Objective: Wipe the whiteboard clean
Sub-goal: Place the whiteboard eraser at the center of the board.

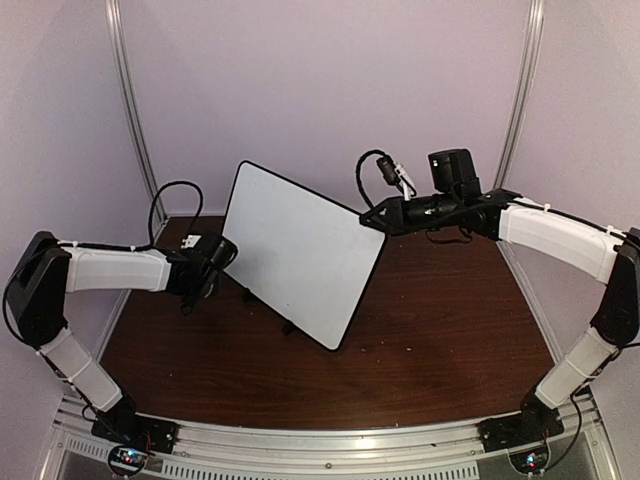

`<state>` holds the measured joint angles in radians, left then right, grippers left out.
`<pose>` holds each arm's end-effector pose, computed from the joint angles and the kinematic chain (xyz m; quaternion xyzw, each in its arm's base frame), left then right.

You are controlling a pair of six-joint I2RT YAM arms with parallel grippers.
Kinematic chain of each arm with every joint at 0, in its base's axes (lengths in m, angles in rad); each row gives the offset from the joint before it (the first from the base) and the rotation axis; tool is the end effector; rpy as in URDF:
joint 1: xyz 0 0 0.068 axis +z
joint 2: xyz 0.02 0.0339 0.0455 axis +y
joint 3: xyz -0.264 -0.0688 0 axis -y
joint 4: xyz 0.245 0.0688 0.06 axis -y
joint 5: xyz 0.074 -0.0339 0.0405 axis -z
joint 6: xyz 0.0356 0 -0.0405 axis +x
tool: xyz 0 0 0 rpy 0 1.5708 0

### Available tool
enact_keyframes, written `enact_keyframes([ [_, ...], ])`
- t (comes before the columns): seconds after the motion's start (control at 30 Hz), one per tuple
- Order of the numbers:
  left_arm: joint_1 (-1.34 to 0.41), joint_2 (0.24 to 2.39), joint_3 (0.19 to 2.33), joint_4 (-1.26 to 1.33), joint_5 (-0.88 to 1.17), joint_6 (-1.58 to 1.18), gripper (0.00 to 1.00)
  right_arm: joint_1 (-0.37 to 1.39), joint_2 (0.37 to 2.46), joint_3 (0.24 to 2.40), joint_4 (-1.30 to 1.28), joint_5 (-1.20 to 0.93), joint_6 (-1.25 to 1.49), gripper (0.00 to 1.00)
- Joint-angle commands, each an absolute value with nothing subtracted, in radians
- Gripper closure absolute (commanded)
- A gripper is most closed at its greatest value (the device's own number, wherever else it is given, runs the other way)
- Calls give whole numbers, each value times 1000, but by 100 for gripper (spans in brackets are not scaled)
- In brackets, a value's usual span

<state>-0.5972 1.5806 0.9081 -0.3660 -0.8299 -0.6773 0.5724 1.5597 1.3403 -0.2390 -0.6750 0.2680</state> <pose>0.2640 -0.1477 0.1873 -0.1413 0.8780 0.1694 0.4249 0.2910 0.2140 0.3377 -0.2943 0.7656 0.4600 0.3401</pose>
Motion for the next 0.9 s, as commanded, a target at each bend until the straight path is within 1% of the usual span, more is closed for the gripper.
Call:
enact_keyframes([
  [0.0, -560, 1615, 939, -410, -793, -725, 100, 604, 1573, 1347, -301, -736, 250, 100],
  [0.07, -551, 1621, 939, -413, -783, -725, 99, 604, 1572, 1343, -296, -736, 250, 100],
  [0.23, -527, 1642, 938, -428, -732, -727, 93, 603, 1572, 1338, -295, -737, 246, 100],
  [0.27, -525, 1645, 935, -427, -725, -727, 88, 603, 1572, 1337, -293, -738, 244, 100],
  [0.4, -523, 1659, 930, -425, -701, -730, 62, 603, 1572, 1332, -287, -741, 244, 100],
  [0.67, -519, 1674, 928, -406, -667, -716, 41, 601, 1568, 1317, -277, -744, 245, 100],
  [0.87, -483, 1685, 910, -376, -568, -708, 32, 601, 1569, 1320, -279, -744, 244, 100],
])
